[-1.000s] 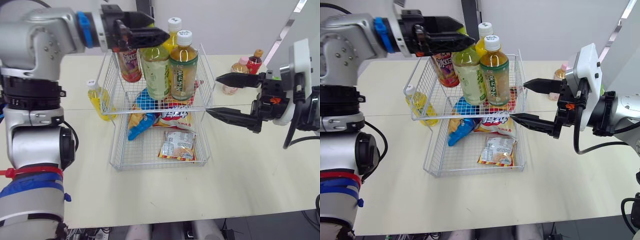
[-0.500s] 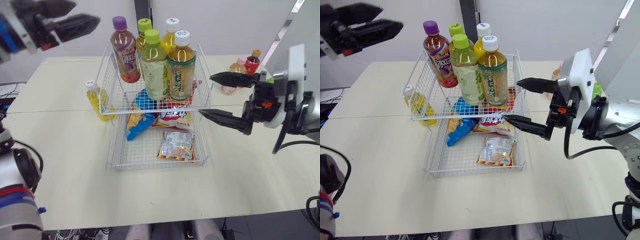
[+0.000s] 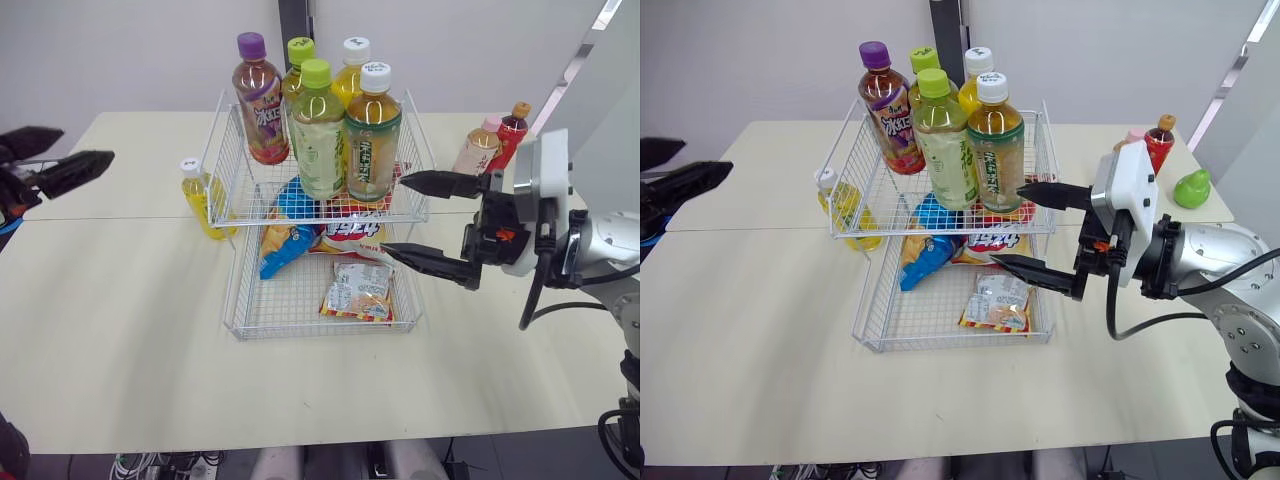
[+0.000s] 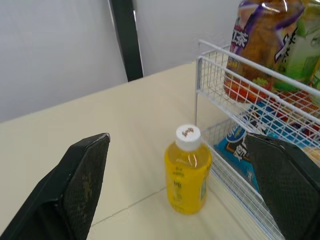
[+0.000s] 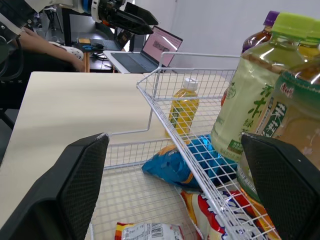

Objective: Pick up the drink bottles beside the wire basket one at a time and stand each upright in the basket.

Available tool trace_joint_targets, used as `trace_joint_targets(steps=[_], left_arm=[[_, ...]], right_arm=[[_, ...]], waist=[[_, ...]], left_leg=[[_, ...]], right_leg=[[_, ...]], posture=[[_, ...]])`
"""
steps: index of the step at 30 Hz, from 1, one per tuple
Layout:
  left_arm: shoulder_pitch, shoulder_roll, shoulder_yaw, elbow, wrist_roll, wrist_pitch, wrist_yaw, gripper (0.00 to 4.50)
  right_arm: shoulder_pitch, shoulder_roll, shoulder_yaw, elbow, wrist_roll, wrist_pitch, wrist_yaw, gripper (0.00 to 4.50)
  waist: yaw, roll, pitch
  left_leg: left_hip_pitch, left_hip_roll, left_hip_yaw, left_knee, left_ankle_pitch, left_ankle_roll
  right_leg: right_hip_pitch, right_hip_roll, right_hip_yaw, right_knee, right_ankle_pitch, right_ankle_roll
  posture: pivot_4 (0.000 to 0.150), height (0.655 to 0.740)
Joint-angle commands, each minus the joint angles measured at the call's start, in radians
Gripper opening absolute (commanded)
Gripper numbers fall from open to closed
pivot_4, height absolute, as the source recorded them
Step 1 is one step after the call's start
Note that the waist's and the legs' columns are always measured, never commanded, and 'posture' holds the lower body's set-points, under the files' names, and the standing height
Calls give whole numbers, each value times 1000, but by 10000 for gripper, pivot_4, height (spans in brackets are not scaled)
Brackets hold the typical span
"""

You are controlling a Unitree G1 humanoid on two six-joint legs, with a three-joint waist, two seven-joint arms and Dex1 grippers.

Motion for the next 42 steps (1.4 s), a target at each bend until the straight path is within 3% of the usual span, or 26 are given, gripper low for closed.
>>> trace_joint_targets(steps=[1,10,22,31,35,42], left_arm=[[3,-26,13,32,4,-78,26,44671],[-84,-166,-149,109,42,-204,116,44671],[-308,-340,-336,333,182,-347,286,44671],[-345,-393,-388,389,235,-351,340,44671],[-347,-411,-384,377,230,-340,350,36209],[-339,-423,-372,365,214,-326,348,13630]], right_arm=[[61,-34,-92,-33,31,-37,57,45000],[192,-69,-207,-9,32,-96,133,45000],[68,-46,-74,-50,42,-35,-1,45000],[52,-48,-53,-50,36,-29,-14,45000],[48,-47,-45,-54,31,-26,-19,45000],[41,-43,-32,-50,21,-31,-18,45000]], waist=[[1,0,0],[0,-1,-1],[-1,-1,-1],[-4,-1,-1],[-3,-1,-1],[-2,-1,-1]], left_leg=[[0,0,0,0,0,0],[1,0,1,0,0,0],[1,-1,0,0,0,0],[1,-1,0,0,0,0],[1,-1,0,0,0,0],[1,-1,0,0,0,0]], right_leg=[[0,0,0,0,0,0],[1,0,0,0,0,0],[1,0,1,1,0,0],[1,0,0,1,0,0],[1,0,0,1,0,0],[1,0,0,1,0,0]], posture=[[1500,7400],[1500,7400],[1500,7400],[1500,7400],[1500,7400],[1500,7400]])
